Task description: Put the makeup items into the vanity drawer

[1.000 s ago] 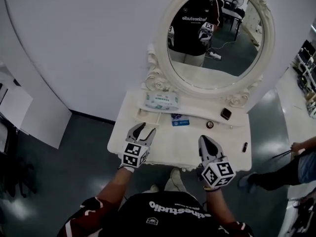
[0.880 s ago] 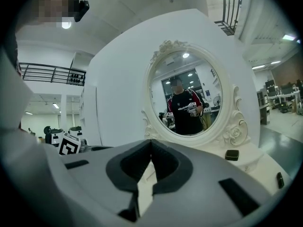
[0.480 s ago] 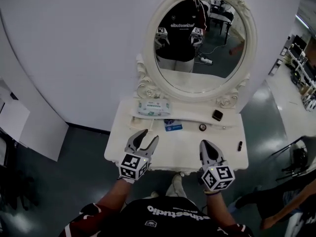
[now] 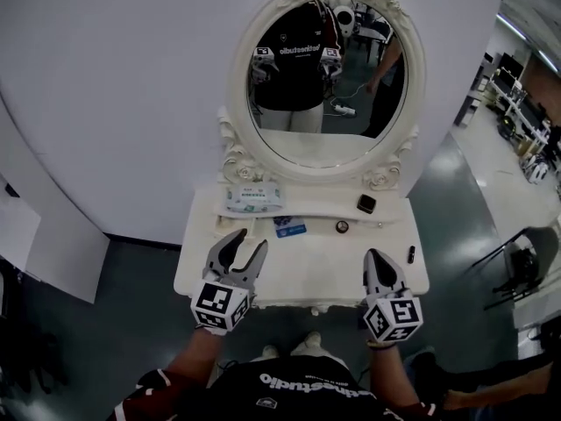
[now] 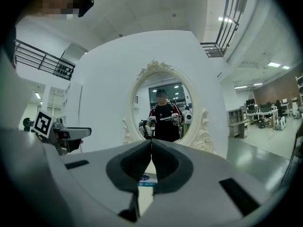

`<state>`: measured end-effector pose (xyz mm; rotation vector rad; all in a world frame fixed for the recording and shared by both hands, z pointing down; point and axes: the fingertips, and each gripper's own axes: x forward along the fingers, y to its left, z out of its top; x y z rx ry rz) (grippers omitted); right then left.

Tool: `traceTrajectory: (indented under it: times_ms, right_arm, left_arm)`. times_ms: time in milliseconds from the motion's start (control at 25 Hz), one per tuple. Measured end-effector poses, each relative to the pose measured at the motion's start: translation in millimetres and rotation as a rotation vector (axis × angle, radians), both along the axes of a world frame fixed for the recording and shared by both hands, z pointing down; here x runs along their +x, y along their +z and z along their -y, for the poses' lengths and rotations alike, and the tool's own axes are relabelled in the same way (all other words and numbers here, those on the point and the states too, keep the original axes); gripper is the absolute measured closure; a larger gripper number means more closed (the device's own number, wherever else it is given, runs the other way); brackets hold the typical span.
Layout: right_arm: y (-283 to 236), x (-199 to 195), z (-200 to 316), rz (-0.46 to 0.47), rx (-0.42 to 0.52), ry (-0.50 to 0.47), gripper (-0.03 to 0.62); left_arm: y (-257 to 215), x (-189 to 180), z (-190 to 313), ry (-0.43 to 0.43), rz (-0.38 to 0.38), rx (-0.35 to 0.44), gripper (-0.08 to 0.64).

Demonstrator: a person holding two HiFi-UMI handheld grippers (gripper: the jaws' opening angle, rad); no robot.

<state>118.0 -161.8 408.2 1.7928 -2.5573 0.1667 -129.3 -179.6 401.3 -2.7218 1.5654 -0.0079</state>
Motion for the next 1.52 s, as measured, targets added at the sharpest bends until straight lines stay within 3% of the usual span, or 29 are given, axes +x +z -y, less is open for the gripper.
traceTrajectory:
  times_ms: [160, 680, 1520]
  right_arm:
    - [-9.3, 12.1, 2.6, 0.001, 0.014, 0.016, 0.592]
    - [-30.4, 38.7, 13.8, 0.018, 0.036, -0.023, 0.597]
    - [-28.2, 66.2, 8.0, 0.028, 0.041, -0.026, 0.6]
  left_arm:
    - [-10.0, 1.4, -2.8, -0.02, 0.0, 0.016, 0.381]
    - [-36.1, 13.6, -4.4, -0.153, 0.005, 0.057, 0.546]
    - [-36.8, 36.7, -19.9, -0.175, 0.005, 0.041, 0.554]
